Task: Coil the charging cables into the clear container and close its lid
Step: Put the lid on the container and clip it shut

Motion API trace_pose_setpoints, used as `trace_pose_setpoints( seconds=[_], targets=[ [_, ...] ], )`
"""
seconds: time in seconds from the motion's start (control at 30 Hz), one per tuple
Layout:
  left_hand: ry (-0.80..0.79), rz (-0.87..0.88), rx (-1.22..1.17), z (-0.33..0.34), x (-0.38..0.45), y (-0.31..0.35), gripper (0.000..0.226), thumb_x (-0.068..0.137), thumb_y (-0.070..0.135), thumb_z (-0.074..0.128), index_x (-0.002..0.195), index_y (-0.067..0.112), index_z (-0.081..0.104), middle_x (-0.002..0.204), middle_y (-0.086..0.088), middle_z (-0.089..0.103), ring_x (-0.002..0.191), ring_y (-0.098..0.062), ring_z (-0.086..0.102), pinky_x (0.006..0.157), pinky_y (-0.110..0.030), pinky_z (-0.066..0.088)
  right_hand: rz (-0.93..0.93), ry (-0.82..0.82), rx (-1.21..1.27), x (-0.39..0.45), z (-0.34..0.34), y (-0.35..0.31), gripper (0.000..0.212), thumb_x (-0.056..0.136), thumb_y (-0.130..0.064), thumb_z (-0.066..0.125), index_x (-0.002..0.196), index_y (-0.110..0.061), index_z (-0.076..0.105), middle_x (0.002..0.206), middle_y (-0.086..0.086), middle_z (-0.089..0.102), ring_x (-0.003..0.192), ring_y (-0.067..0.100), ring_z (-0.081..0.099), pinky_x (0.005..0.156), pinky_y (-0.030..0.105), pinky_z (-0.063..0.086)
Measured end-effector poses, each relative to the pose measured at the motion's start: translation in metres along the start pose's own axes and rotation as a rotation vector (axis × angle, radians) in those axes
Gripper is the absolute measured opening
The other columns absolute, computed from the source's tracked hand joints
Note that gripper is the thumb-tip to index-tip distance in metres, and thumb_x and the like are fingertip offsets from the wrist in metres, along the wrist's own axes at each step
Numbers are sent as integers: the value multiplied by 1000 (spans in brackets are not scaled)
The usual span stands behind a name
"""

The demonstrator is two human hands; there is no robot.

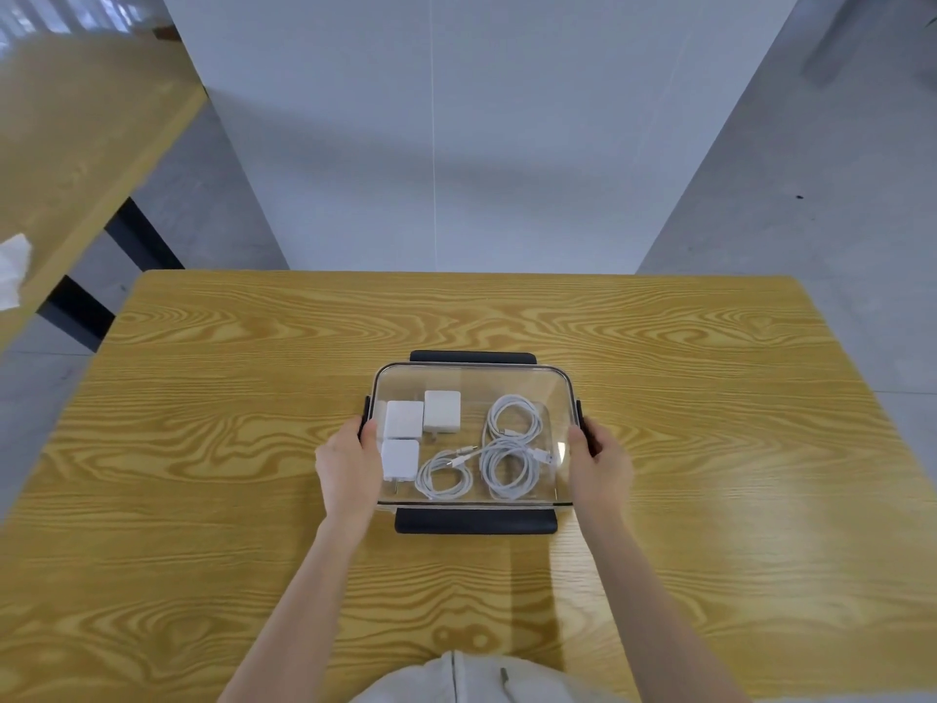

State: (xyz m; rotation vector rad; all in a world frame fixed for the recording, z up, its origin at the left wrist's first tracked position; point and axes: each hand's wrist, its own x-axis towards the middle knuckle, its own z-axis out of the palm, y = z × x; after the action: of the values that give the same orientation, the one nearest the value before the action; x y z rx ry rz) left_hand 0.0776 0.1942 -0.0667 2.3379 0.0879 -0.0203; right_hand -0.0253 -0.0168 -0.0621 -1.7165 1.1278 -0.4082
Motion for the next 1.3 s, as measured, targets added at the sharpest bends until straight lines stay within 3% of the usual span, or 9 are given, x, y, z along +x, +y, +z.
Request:
trace_pose_setpoints(
  seconds=[0.27,0.33,0.37,0.43,0.6,0.73,0.97,1.2,1.3],
  targets=[
    [-87,-11,4,-7,7,2,22,95,16,45,103,5,62,79,-17,64,70,-23,51,71,-33,38,-19,-43,-146,13,-6,-6,29,91,-17,54,118,-7,60,97,4,66,83,13,54,77,25,42],
    [-195,2,151,-8,7,11,41,94,28,47,130,8,47,118,-19,59,104,-30,56,91,-41,43,-13,-84,-267,22,-4,-14,33,90,-19,53,119,-5,56,100,5,64,83,20,55,69,28,43],
    [-273,41,246,-9,5,18,58,92,37,49,142,12,33,142,-16,41,129,-31,40,105,-42,33,-30,-108,-332,26,-1,-19,38,89,-21,52,123,-5,53,108,8,63,89,25,57,70,32,46],
    [-426,263,362,-8,-3,34,78,84,51,56,148,22,20,158,-5,8,146,-21,3,116,-39,11,-140,-148,-479,31,8,-28,46,89,-22,52,130,-6,45,127,11,55,114,30,50,93,41,44],
    [-727,628,384,3,-32,51,82,73,56,66,143,34,29,158,6,3,144,-10,-9,116,-35,-5,-528,-333,-813,41,37,-53,55,96,-28,42,146,-14,26,156,4,23,145,21,12,117,40,9],
    [-748,678,398,9,-48,39,83,74,48,68,145,33,27,157,8,5,144,-8,-7,115,-32,-6,-661,-547,-921,53,47,-59,56,97,-33,39,148,-16,22,157,1,19,146,18,9,117,44,5],
    [-585,748,250,21,-56,18,69,80,26,68,141,28,36,154,6,23,137,-1,1,113,-23,-5,-561,-701,-966,73,61,-71,57,96,-47,35,145,-18,30,153,7,29,143,26,22,116,50,4],
    [-443,847,292,30,-59,5,70,62,18,83,127,15,56,135,-7,54,131,-22,40,107,-50,22,-529,-617,-920,75,70,-64,48,96,-43,35,136,-18,42,141,6,45,134,26,33,112,47,12],
    [-439,826,250,30,-61,4,68,64,17,82,127,15,56,135,-6,54,131,-20,37,107,-50,22,-531,-612,-927,73,70,-63,48,96,-43,35,136,-19,43,141,5,44,134,26,34,112,46,12]
  ],
)
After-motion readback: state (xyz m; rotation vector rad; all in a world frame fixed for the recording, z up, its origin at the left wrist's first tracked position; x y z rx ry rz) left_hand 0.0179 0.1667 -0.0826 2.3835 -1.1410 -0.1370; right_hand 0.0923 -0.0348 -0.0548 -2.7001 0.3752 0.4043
